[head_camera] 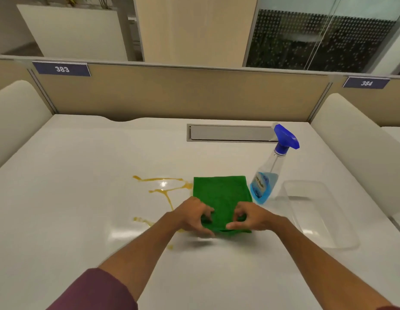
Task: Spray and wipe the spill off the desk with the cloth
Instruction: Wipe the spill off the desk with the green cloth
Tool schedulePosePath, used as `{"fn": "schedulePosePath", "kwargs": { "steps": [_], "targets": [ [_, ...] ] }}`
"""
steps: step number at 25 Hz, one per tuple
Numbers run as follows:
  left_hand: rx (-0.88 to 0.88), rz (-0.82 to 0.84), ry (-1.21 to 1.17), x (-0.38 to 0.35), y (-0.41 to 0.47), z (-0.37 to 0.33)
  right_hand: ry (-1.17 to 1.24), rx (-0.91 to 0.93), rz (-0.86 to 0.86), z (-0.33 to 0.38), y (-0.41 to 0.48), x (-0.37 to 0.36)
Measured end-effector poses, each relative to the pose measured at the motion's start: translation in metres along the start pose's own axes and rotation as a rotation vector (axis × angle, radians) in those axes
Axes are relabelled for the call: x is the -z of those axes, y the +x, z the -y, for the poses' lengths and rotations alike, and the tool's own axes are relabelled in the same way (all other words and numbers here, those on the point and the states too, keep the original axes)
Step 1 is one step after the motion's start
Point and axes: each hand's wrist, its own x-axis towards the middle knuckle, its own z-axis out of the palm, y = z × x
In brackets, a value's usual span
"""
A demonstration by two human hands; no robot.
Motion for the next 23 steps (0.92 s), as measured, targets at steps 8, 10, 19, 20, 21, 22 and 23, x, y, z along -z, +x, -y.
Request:
{"fn": "schedulePosePath", "kwargs": {
  "steps": [8, 10, 19, 20, 21, 22, 23],
  "targets": [
    [0.629, -0.662, -0.218, -0.028, -0.084, 0.079, -0.107, -0.116, -0.544, 0.044, 0.055, -0.027],
    [0.810, -0.557, -0.112, -0.034, -0.119, 0.114, -0.112, -0.205, -0.473, 0.054, 0.070, -0.040],
    [0.964, -0.331, -0.043, -0.043, -0.185, 0.194, -0.193, -0.394, -0.369, 0.068, 0.120, -0.070],
    [0.970, -0.324, -0.049, -0.045, -0.187, 0.197, -0.193, -0.391, -0.370, 0.077, 0.128, -0.070],
    [0.968, -0.320, -0.054, -0.047, -0.189, 0.197, -0.192, -0.379, -0.371, 0.089, 0.137, -0.072],
    [0.966, -0.320, -0.055, -0.048, -0.190, 0.198, -0.194, -0.357, -0.370, 0.103, 0.143, -0.074],
    [0.964, -0.325, -0.052, -0.049, -0.191, 0.198, -0.206, -0.325, -0.366, 0.116, 0.147, -0.079]
  ]
}}
